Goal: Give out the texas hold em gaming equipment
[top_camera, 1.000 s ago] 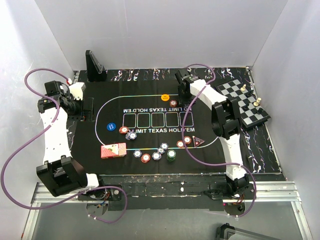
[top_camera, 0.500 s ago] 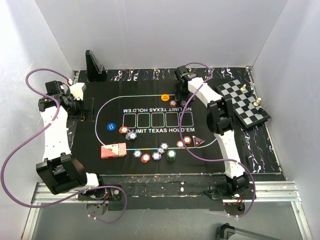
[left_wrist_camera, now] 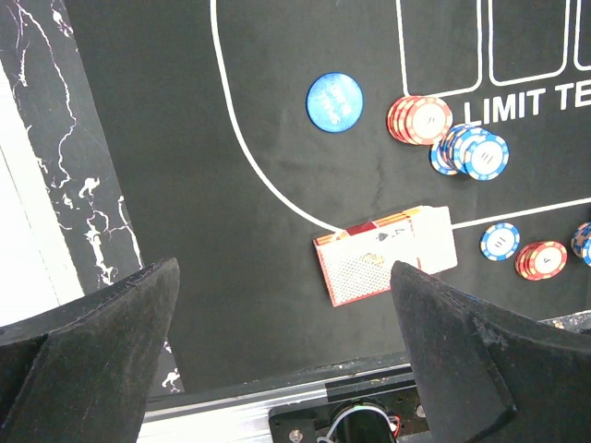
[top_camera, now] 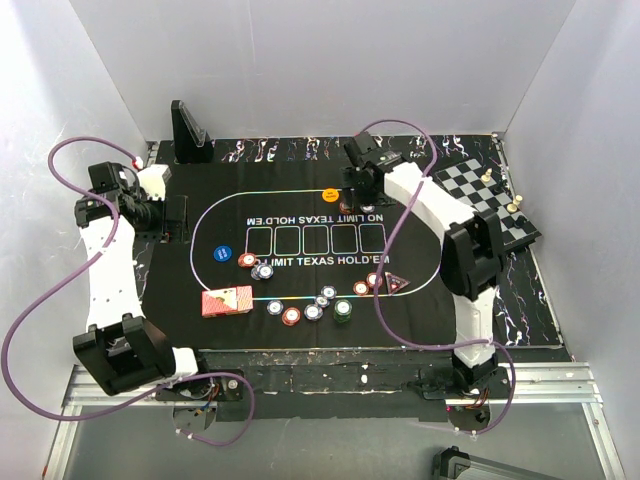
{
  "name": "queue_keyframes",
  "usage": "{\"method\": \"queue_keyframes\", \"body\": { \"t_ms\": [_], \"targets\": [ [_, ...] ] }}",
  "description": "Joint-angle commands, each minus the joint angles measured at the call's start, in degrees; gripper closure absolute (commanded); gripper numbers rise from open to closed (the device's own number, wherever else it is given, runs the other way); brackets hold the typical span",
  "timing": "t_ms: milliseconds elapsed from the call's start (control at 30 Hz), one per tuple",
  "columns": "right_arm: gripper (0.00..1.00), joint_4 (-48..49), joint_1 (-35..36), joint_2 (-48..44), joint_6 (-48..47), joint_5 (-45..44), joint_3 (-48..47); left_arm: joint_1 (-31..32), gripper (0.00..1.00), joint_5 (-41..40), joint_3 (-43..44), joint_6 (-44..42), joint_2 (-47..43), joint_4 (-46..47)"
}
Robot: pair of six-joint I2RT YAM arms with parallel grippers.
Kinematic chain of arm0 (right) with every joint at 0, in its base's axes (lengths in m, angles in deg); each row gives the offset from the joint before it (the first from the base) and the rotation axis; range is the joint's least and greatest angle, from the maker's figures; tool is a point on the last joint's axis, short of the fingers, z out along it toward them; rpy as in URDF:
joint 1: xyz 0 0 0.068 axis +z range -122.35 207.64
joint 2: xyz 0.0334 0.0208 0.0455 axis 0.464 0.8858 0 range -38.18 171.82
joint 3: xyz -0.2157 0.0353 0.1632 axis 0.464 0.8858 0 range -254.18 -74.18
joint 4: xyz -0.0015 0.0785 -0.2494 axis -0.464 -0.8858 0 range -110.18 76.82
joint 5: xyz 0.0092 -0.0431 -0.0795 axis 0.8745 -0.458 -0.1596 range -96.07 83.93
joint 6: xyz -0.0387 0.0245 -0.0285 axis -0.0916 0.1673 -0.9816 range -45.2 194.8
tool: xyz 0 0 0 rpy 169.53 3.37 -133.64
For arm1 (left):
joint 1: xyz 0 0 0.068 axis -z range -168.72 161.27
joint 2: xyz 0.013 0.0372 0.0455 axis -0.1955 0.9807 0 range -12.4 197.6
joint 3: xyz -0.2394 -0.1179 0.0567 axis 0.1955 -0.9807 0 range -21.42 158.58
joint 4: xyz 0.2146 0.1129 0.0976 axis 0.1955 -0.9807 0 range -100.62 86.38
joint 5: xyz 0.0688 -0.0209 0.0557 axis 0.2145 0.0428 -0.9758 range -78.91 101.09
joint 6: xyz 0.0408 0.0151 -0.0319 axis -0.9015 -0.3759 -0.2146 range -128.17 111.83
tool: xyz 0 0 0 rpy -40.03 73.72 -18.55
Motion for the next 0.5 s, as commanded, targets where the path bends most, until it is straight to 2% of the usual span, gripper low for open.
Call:
{"method": "queue_keyframes", "body": {
  "t_ms": [0,67,233,467],
  "targets": [
    [0.12,2.07,7.38,-8.64,-2.07,6.94,6.61,-0.2,0.0,0.55,0.31,-0.13,-2.88,-0.33],
    [0.11,2.86,10.37,-10.4,-3.82,13.97,10.04,-0.2,0.0,0.64,-0.12,-0.13,-3.23,-0.33],
    [0.1,4.44,19.34,-13.31,-4.27,19.26,16.99,-0.2,0.0,0.81,-0.83,-0.04,-4.28,-0.33],
    [0.09,1.28,29.45,-11.46,-2.52,18.13,18.76,-0.2,0.0,0.99,-1.18,0.13,-5.43,-0.77]
  ]
}}
